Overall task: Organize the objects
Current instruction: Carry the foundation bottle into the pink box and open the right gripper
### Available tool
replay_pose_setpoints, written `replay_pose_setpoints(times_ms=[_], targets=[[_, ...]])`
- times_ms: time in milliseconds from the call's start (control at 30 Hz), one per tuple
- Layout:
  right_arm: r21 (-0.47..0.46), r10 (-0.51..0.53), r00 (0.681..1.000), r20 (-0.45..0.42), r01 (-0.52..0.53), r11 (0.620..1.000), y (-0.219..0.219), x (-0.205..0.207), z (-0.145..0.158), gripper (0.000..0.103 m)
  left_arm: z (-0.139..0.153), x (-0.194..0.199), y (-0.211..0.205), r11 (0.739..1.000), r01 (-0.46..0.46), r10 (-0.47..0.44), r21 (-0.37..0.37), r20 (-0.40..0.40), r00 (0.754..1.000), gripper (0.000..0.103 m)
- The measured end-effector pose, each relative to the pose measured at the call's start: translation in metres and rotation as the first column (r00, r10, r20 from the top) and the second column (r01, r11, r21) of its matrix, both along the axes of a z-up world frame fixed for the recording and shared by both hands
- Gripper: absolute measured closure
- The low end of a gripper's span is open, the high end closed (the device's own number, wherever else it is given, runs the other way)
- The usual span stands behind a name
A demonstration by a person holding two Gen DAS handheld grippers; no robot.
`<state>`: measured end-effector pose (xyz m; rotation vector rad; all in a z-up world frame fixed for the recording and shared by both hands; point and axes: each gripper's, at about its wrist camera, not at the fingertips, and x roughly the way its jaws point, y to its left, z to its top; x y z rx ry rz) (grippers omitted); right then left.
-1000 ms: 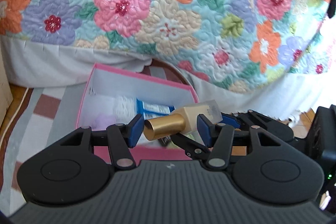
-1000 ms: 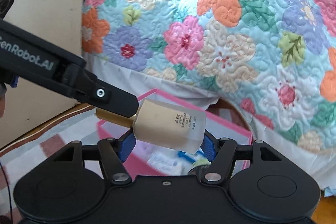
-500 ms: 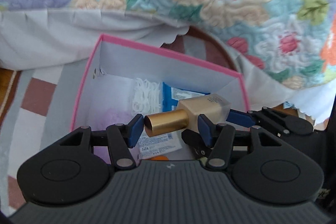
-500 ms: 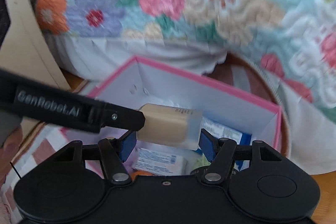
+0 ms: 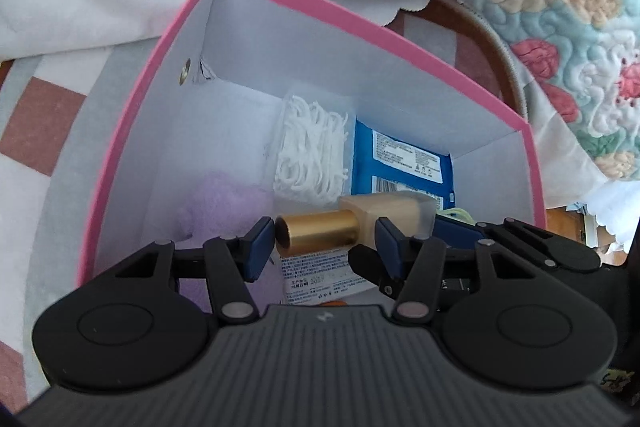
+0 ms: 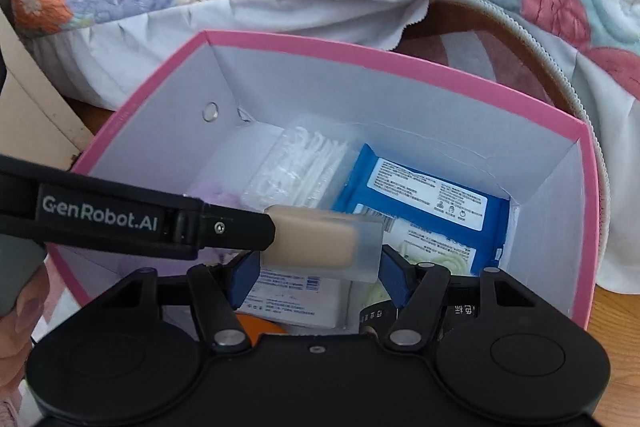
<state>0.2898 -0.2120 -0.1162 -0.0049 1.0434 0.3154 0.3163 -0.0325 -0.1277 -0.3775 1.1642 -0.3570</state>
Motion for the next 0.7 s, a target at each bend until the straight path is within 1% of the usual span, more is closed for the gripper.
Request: replay_pose_setpoints(times_ms=[33,67,100,267,367,433,500,600,700], targets=[[-0.006,0.0,1.0,-0.006,0.0,1.0,0.0,0.001,-0.001,0.034,-0.001,-0.001,-0.001,1.0,-0.002,0.002,0.0,-0.001,1.0,0.05],[-0.016,0.0,1.0,-0.011,0.0,1.0,0.001,0.001,-0.002,0.034,0.0,-0.003,-0.002,1.0,-0.007,0.007,0.001,0.007,1.0,0.047],[-0.028,0.003,1.0,-0.004,-0.003,1.0,0.002,0.001,-0.002,0.034,0.002,-0.006,-0.002,1.0,-0.017,0.016,0.01,0.017,1.0,0.045],[-0.084,0.014,0.995,0.095,-0.006,0.996,0.006,-0.017,0.018,0.034,0.022,-0.02,-0.001,0.999,-0.018,0.017,0.033,0.05,0.999,0.041],[-0.05,-0.006,0.991,0.133,0.013,0.999,0.001,-0.032,0.032,0.033,0.038,-0.033,0.002,0.999,-0.013,0.01,0.049,0.067,0.998,0.04],[-0.021,-0.017,0.989,0.144,0.021,1.0,-0.002,-0.043,0.038,0.033,0.047,-0.039,0.003,0.997,-0.012,0.006,0.076,0.079,0.997,0.04],[-0.017,-0.021,0.987,0.16,0.024,1.0,-0.002,-0.055,0.041,0.033,0.056,-0.042,0.01,0.995,-0.01,0.001,0.101,0.092,0.996,0.04],[-0.005,-0.02,0.983,0.185,0.021,1.0,-0.001,-0.073,0.048,0.033,0.066,-0.054,0.016,0.993,0.005,-0.015,0.116,0.086,0.996,0.04],[0.011,-0.018,0.979,0.205,0.016,1.0,-0.001,-0.089,0.059,0.033,0.076,-0.063,0.015,0.99,0.04,-0.05,0.136,0.065,0.997,0.04]])
